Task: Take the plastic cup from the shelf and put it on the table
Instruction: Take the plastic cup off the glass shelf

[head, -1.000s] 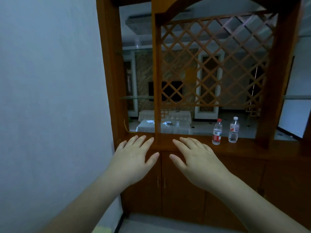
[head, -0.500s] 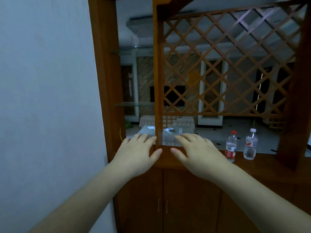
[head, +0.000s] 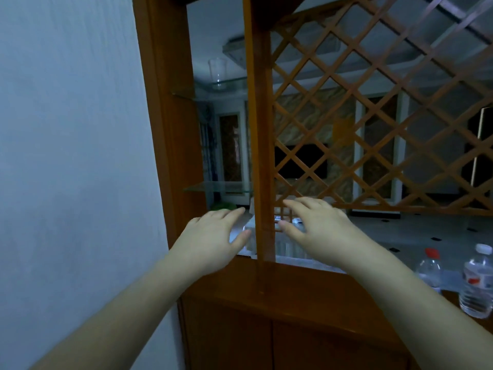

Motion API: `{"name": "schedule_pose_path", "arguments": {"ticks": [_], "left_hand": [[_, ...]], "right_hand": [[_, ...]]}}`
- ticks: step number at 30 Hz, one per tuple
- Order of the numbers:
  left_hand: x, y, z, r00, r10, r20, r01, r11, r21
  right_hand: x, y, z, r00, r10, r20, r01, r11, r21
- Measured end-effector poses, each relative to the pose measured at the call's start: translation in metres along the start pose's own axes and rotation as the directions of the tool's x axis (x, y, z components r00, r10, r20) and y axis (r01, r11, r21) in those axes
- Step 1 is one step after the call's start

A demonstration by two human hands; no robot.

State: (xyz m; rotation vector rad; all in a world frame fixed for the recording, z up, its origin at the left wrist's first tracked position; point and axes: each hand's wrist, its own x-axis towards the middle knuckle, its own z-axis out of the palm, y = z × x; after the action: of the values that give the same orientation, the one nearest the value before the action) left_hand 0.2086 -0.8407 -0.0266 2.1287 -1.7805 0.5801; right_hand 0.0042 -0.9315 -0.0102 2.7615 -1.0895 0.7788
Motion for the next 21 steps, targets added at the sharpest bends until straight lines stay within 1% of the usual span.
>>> {"name": "schedule_pose_path", "arguments": {"ticks": [3, 9, 13, 18, 21], "left_hand": [[0.031, -0.013, -0.005, 1.0, -0.021, -0.009, 0.021, 1.0, 0.015], [0.084, -0.054, -0.009, 0.999, -0.027, 0.027, 0.027, 1.0, -0.012], [0.11, -0.096, -0.005, 1.0, 0.009, -0.006, -0.009, 1.0, 0.021], [0.149, -0.149, -0.011, 0.999, 0.01, -0.05, -0.01, 1.0, -0.006], [0.178, -0.167, -0.02, 0.996, 0.021, -0.092, -0.021, 1.0, -0.001]], "right_hand": [[0.037, 0.005, 0.005, 0.999, -0.038, -0.022, 0.037, 0.998, -0.048], [0.117, -0.01, 0.023, 0.995, -0.093, -0.021, 0.092, 0.993, -0.069], [0.171, -0.027, 0.039, 0.993, -0.114, -0.016, 0.112, 0.99, -0.085], [0.235, -0.049, 0.046, 0.994, -0.108, -0.021, 0.107, 0.993, -0.044], [0.267, -0.055, 0.047, 0.994, -0.096, -0.047, 0.094, 0.994, -0.05]]}}
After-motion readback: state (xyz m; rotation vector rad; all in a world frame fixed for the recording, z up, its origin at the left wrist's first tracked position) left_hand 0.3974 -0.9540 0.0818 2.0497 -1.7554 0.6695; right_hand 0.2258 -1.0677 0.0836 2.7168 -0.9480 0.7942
